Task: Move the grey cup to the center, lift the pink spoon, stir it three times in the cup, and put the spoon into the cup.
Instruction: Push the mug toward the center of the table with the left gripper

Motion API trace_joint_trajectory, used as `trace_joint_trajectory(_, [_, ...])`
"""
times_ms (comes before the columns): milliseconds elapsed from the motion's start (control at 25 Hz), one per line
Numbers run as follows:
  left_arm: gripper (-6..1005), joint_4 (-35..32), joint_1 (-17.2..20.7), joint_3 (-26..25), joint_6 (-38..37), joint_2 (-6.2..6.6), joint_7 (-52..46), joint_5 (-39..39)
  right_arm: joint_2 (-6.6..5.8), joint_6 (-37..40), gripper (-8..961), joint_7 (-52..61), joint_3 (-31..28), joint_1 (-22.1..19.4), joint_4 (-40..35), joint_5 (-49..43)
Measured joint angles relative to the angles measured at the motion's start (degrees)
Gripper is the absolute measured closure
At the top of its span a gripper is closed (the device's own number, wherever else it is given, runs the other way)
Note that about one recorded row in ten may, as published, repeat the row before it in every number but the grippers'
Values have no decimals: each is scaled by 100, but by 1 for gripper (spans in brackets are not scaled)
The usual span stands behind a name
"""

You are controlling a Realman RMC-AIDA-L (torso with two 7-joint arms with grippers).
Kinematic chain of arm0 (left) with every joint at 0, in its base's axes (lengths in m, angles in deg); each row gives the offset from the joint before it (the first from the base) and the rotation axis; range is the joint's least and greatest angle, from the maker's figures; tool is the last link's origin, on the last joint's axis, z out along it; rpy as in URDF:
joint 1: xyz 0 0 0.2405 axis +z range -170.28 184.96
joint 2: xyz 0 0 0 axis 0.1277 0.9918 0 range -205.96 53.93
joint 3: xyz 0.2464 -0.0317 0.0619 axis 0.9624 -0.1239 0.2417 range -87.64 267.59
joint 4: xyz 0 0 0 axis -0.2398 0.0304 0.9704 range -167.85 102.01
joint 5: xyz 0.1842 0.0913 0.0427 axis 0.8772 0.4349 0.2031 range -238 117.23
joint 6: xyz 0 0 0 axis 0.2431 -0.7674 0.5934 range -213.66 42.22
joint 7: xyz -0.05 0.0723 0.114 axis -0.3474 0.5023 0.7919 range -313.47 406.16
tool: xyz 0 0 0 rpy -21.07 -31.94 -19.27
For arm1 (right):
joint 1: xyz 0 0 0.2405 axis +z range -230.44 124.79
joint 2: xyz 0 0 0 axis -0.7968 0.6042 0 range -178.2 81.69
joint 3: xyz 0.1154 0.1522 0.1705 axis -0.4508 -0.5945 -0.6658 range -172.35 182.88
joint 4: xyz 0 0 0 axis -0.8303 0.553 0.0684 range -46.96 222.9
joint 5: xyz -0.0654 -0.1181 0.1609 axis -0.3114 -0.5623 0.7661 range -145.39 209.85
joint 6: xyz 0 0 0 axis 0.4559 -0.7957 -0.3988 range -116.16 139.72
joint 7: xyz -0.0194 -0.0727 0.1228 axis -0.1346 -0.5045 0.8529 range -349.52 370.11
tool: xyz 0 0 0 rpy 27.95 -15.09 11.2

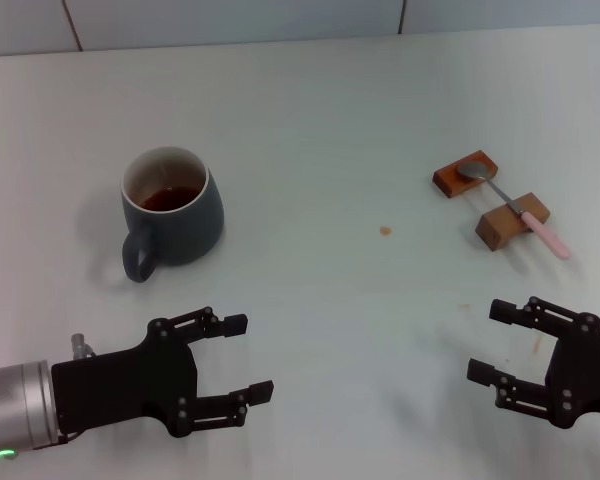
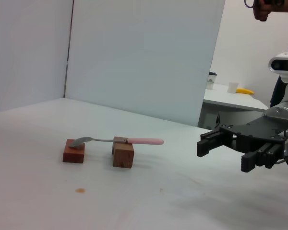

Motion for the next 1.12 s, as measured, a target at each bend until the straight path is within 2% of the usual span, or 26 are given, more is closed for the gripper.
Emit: trace_joint_trajectory(1120, [234,-7,14,12,35,1,-24,1,26,-28,201,2,0,52,19,-6])
